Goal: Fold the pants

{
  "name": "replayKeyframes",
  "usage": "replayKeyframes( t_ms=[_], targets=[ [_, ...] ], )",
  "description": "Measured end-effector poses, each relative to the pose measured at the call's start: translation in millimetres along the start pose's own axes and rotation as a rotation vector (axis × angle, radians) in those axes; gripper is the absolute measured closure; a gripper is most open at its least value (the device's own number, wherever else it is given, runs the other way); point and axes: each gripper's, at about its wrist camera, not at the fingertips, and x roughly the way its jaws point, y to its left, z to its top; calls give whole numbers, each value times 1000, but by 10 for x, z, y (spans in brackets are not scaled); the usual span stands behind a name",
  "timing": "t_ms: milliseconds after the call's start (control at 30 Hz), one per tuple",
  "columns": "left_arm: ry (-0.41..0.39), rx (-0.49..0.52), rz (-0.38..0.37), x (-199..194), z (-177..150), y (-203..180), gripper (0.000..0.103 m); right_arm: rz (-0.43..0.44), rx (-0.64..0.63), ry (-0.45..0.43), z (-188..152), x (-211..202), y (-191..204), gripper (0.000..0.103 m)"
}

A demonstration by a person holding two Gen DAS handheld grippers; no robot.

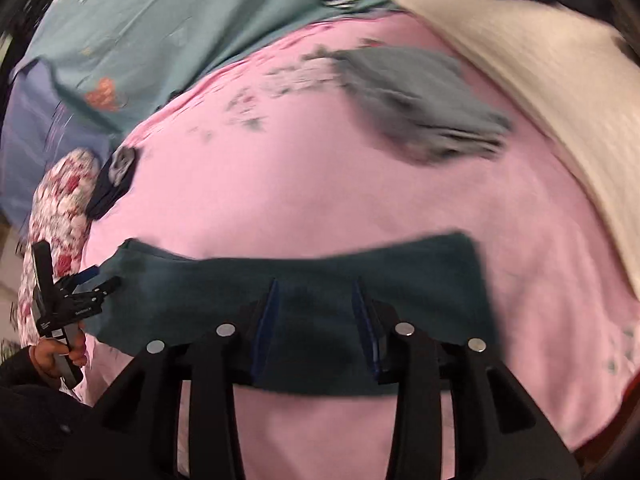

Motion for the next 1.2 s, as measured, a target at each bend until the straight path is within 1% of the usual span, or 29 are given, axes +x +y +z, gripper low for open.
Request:
replayKeyframes(
  t_ms=[33, 67, 100, 133, 167, 200, 233, 267, 300, 333, 367, 400, 500, 533, 600, 667, 700, 733, 767, 800, 833, 867, 900, 967, 1000, 1067, 1100, 1167, 1200],
  targets=[
    [3, 42, -20, 36, -25, -157, 2, 2, 0, 16, -17, 76, 2, 64],
    [10, 85, -28, 79, -59, -280, 2, -35, 4, 43, -23, 202, -58, 64],
    [24, 138, -20, 133, -106, -394, 2, -84, 14, 56, 22, 281, -201, 64],
    [43, 194, 14, 201, -161, -503, 2, -123, 22, 62, 39, 262, -337, 75],
    [5, 223, 45, 199, -233, -563, 2, -86, 37, 52, 34, 213, -492, 80],
    [-8, 221, 48, 187, -264, -568, 2, -79, 76, 61, 43, 131, -659, 82],
    [0, 209, 37, 191, -261, -550, 2, -135, 106, 59, 62, 12, -773, 77],
    [14, 198, 29, 197, -243, -539, 2, -208, 135, 24, 58, -207, -886, 73],
    [32, 188, 32, 200, -207, -533, 2, -208, 165, -18, 41, -406, -939, 73],
    [35, 186, 45, 182, -159, -556, 2, -184, 195, -37, 4, -519, -1007, 69],
    [20, 192, 44, 148, -131, -590, 2, -165, 233, -51, -51, -662, -1082, 67],
    [-2, 200, 35, 92, -97, -645, 2, -177, 266, -59, -146, -807, -1145, 64],
    [-40, 230, -19, 3, -5, -865, 2, -200, 277, -61, -348, -971, -1166, 64],
    [-47, 245, -25, 9, 17, -950, 2, -199, 276, -61, -390, -982, -1152, 64],
    [-38, 283, -16, 117, 14, -1127, 2, -174, 255, -73, -406, -838, -1013, 64],
    [20, 286, -3, 324, -18, -1179, 2, -167, 216, -37, -435, -690, -1006, 64],
    [10, 255, -16, 338, -10, -1139, 2, -237, 184, 10, -454, -535, -992, 64],
    [28, 237, -28, 362, 16, -1107, 2, -321, 168, 46, -458, -413, -995, 69],
    [45, 218, -33, 363, 49, -1077, 2, -325, 155, 25, -461, -421, -982, 74],
    [50, 207, -19, 350, 75, -1058, 2, -313, 184, 14, -462, -485, -998, 74],
    [48, 199, -3, 336, 86, -1049, 2, -266, 219, -10, -467, -561, -1012, 72],
    [49, 187, 13, 326, 99, -1034, 2, -181, 250, -46, -478, -649, -1028, 72],
    [53, 179, 15, 312, 86, -1034, 2, -148, 262, -58, -484, -684, -1043, 71],
    [57, 172, 26, 294, 99, -1042, 2, -158, 278, -52, -498, -668, -1092, 71],
    [55, 175, 33, 281, 97, -1059, 2, -151, 292, -33, -521, -616, -1145, 71],
    [51, 188, 45, 246, 91, -1084, 2, -114, 323, 4, -565, -514, -1214, 71],
    [49, 193, 50, 245, 91, -1093, 2, -95, 317, -14, -569, -524, -1208, 69],
    [48, 196, 55, 211, 72, -1103, 2, -53, 335, -7, -554, -482, -1219, 68],
    [50, 197, 58, 207, 82, -1099, 2, -39, 345, -20, -552, -484, -1232, 68]
  ],
)
